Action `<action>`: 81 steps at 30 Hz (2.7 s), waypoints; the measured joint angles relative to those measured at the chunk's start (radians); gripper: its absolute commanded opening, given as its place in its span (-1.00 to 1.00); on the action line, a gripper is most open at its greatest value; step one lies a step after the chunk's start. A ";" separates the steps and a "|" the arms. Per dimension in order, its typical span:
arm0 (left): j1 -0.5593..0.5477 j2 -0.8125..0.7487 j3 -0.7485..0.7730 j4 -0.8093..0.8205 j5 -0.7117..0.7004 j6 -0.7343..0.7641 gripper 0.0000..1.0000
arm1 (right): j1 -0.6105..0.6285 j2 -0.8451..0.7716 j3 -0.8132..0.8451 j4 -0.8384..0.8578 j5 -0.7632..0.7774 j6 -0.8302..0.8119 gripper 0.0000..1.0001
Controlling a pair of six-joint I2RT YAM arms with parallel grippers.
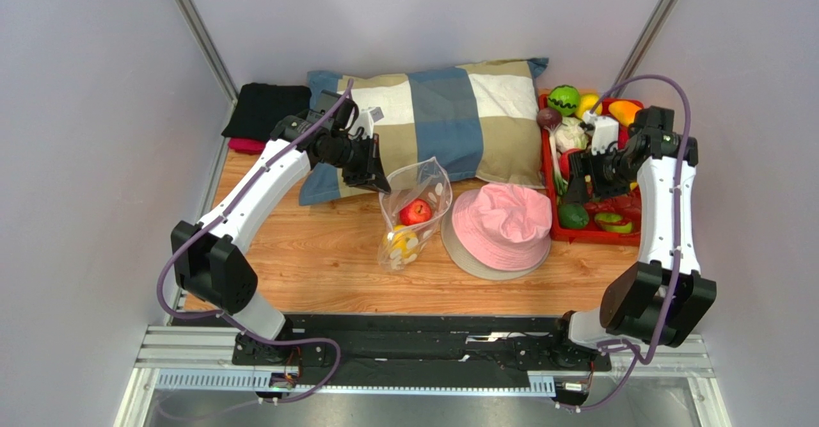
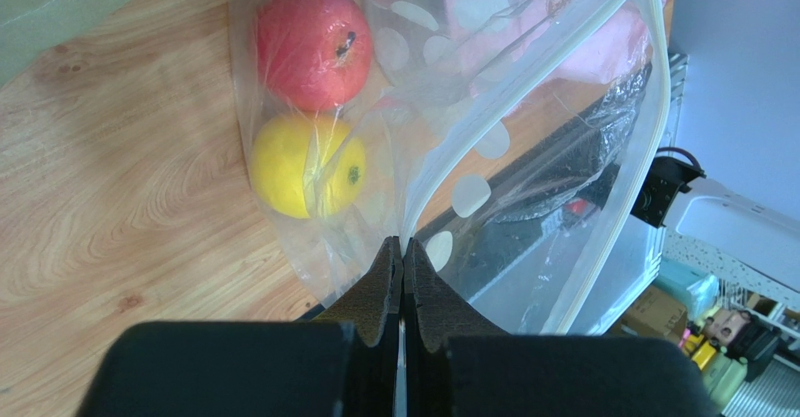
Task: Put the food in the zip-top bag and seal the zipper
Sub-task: Pick up the fake fruit from the bin, then place the fake fruit in the zipper food storage bag.
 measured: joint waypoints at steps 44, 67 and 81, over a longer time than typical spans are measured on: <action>0.000 0.000 -0.013 0.017 0.016 -0.017 -1.00 | -0.015 0.022 -0.230 0.192 0.128 0.220 -0.28; 0.000 0.009 -0.017 0.018 0.027 -0.019 -1.00 | 0.693 -0.090 0.190 0.243 -0.157 0.348 -0.29; 0.000 0.009 -0.030 0.018 0.024 -0.019 -1.00 | 0.979 0.095 0.180 0.273 0.020 0.251 1.00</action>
